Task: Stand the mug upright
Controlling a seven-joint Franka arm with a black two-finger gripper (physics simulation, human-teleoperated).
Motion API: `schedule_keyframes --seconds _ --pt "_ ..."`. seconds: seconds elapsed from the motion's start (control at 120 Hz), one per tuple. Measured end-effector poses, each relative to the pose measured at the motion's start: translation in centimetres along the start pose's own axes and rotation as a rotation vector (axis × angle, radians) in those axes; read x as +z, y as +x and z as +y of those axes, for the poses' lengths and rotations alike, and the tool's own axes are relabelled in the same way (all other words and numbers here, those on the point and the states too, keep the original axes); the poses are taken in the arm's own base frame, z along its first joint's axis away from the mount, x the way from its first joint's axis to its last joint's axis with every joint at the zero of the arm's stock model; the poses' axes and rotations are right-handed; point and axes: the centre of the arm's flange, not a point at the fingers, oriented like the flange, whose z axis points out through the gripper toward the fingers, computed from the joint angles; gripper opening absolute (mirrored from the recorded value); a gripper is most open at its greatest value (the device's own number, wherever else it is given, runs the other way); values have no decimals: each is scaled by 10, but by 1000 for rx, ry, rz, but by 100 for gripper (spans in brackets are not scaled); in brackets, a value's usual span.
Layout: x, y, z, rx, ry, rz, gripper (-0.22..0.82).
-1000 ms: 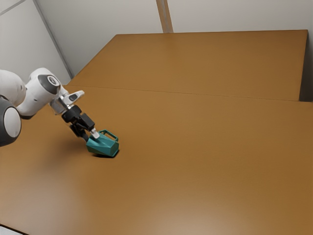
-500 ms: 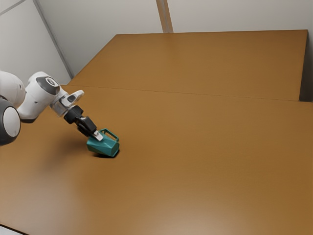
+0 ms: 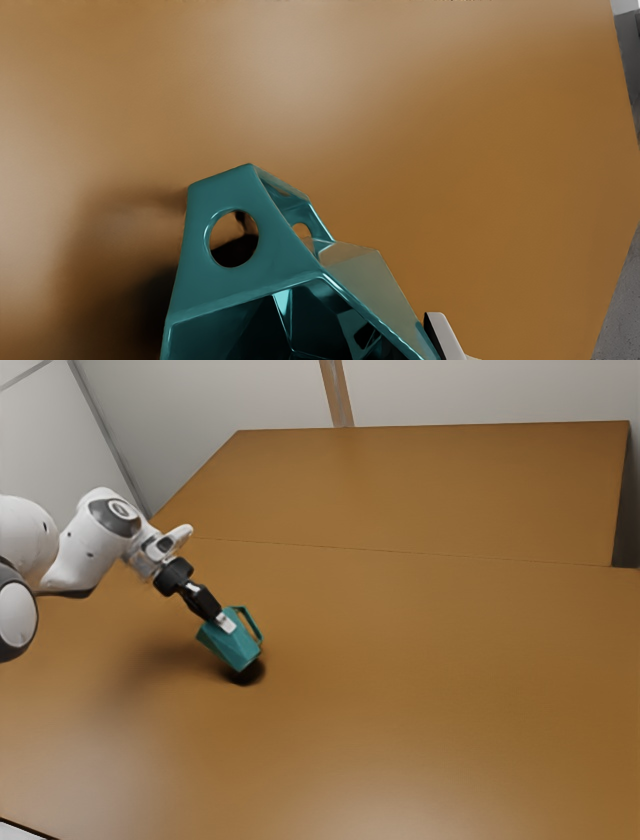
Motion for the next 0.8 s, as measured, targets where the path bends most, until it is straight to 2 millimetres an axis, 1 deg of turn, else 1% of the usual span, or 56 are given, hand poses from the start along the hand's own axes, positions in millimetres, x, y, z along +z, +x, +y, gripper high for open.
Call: schedule_keyframes --seconds 0.075,0.167,0.267,0.308,0.4,0.508,0.6,0.658,0.717,0.8 --pt "7 12 18 29 11 -15 -17" --pt "23 31 38 70 64 -64 -18" --pt "45 55 60 134 172 -154 -18" --pt "50 64 67 161 232 -192 -18" --pt "55 73 71 196 356 -264 -18" --pt "56 83 73 237 493 -326 -18" --pt "51 99 75 278 597 -348 -18" --pt "53 108 77 303 647 -358 -18" --pt "55 114 77 321 688 -359 -18" --pt "51 119 76 336 737 -337 -18"
